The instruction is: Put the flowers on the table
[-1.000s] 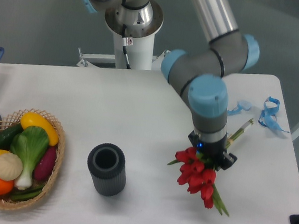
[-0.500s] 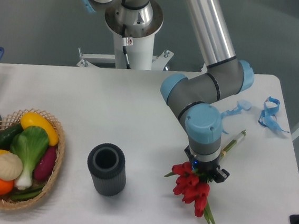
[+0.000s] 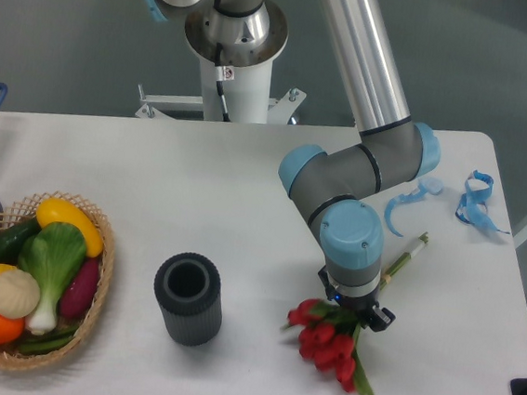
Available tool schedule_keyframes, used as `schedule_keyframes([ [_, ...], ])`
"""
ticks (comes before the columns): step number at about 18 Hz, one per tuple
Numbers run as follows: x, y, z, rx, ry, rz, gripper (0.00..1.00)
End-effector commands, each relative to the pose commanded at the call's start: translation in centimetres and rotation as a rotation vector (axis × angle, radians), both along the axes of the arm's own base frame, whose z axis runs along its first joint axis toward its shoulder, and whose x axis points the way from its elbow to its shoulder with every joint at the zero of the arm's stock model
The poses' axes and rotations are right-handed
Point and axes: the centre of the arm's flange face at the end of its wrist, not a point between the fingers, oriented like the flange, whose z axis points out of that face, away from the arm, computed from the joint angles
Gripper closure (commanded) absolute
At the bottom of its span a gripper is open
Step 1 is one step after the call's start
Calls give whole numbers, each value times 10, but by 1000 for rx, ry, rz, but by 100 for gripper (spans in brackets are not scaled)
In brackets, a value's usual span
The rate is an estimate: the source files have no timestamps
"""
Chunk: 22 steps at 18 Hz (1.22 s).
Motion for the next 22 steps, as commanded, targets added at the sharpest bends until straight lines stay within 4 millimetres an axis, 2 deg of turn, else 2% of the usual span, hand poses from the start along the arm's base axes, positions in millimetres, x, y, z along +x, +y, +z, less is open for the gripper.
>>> schedule_keyframes([
  [2, 2, -2, 7, 1, 5, -7, 11],
  [3, 4, -2, 17, 7, 16, -18, 1],
  [5, 11, -7, 54, 41, 48, -24, 0],
  [9, 17, -12, 95, 81, 92, -23, 0],
  [11, 18, -18, 127, 126, 109, -20, 0],
  [13, 16, -25, 143, 195, 89, -18, 0],
  [15, 1, -51, 162, 246, 70, -3, 0],
  [18, -9, -91, 191, 230, 29, -104, 0],
  [22, -23, -145, 216, 272, -37, -137, 0],
])
